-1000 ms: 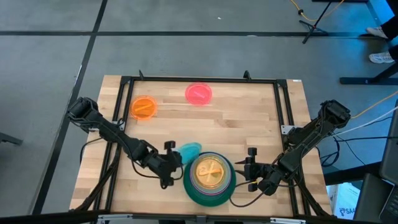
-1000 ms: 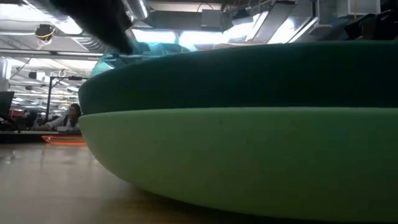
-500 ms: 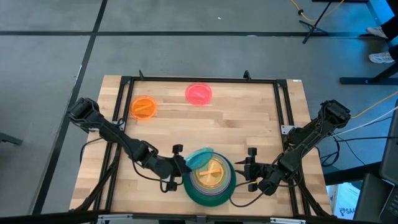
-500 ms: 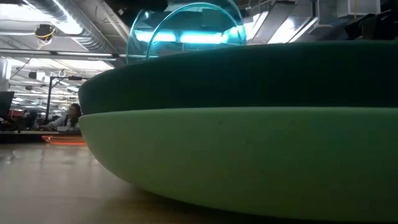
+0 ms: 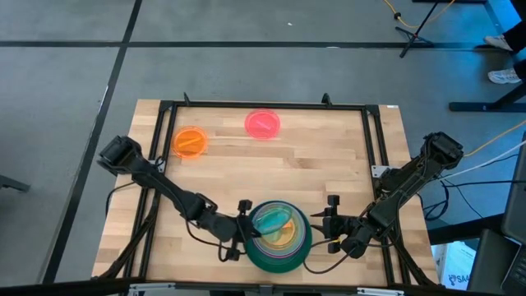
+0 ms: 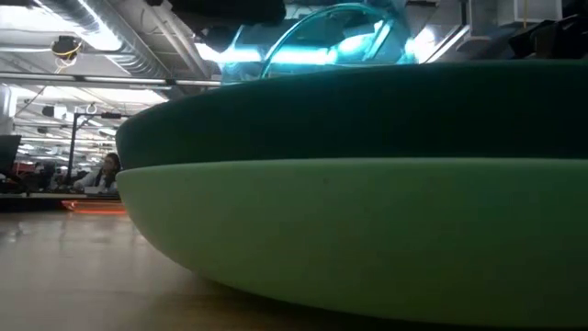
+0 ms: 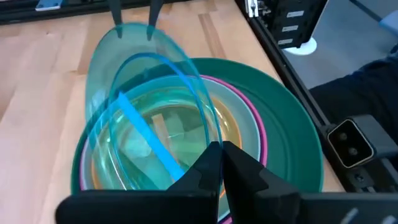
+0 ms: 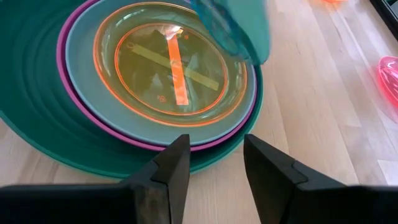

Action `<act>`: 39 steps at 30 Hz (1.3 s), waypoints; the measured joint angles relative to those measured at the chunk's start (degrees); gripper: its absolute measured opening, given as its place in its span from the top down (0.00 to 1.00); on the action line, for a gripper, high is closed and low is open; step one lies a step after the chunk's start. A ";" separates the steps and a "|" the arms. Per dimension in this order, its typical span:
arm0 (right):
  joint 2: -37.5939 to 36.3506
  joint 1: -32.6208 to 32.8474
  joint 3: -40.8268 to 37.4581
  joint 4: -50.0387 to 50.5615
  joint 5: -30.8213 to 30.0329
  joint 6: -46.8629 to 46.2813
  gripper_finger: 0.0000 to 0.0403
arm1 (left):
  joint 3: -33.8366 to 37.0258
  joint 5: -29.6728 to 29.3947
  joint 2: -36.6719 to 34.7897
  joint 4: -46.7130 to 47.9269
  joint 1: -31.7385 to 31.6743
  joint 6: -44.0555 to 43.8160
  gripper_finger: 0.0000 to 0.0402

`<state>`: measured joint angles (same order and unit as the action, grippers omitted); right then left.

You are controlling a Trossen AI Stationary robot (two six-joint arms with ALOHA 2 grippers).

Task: Stack plastic plates
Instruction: Stack the blue transparent plate on top of the bottom orange transparent plate, then stack the orange transparent plate on top of the blue transparent plate

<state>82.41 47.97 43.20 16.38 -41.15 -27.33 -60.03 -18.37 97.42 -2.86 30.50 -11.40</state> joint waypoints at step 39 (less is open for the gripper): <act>0.00 0.00 0.00 0.04 -0.02 -0.02 0.65 | 0.07 -13.92 -13.15 56.64 -2.31 -30.88 0.69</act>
<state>82.41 47.97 43.20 16.43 -41.17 -27.35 -59.96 -32.29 84.27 53.78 28.20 -42.28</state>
